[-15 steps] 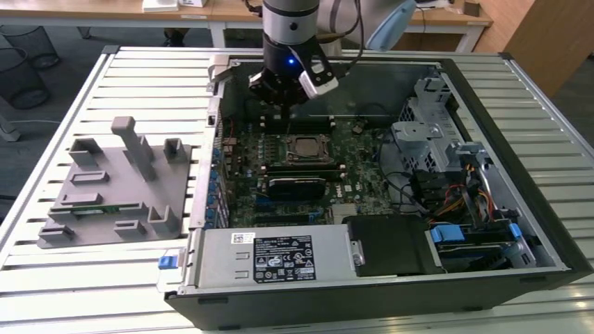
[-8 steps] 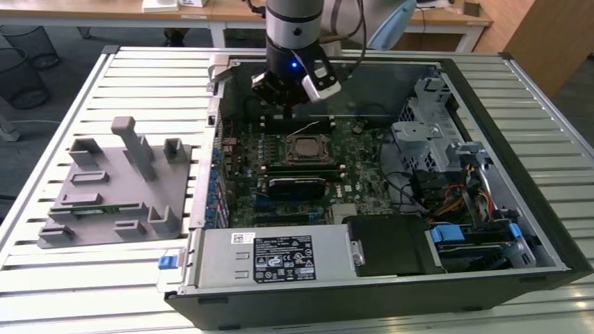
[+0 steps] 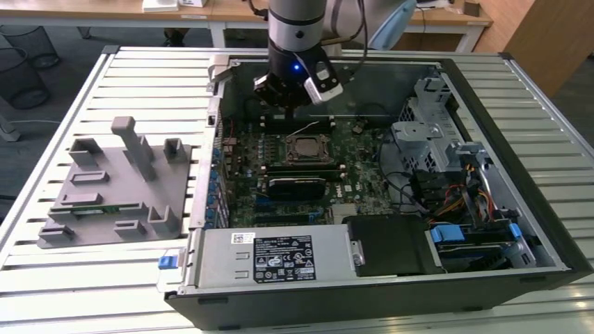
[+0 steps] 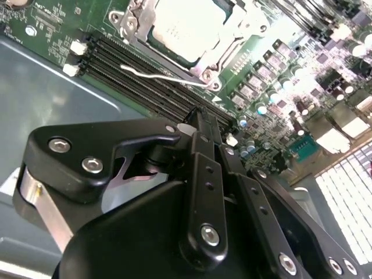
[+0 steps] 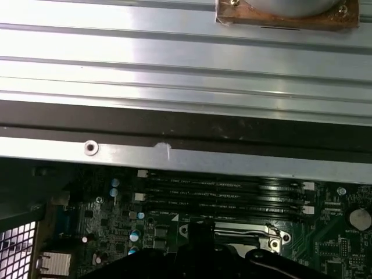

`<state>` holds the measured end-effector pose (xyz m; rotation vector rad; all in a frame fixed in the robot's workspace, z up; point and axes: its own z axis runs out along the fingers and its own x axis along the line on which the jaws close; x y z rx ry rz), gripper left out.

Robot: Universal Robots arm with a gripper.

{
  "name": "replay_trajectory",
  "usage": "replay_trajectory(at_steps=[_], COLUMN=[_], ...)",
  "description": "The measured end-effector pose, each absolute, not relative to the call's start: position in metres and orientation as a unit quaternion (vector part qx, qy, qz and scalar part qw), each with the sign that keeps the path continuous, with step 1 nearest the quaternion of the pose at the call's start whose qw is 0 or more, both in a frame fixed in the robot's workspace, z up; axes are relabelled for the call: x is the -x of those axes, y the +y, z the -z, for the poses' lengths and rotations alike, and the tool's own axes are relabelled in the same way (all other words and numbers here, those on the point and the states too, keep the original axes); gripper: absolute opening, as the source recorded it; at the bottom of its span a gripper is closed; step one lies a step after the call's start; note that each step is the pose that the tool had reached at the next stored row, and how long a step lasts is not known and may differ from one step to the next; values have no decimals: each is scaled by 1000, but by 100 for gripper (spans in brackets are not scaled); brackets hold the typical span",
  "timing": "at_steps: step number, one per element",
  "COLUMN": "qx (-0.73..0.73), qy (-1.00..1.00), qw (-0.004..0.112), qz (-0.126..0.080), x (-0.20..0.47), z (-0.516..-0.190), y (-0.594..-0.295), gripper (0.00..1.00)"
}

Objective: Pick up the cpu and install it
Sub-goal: 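Install the first cpu locking lever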

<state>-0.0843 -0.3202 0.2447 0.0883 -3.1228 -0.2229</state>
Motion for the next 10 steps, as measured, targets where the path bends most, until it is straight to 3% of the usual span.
replay_trajectory(at_steps=[10], qx=[-28], qy=[-998], qw=[5], qz=[58], x=[73], z=[-234], y=[-319], gripper=[11])
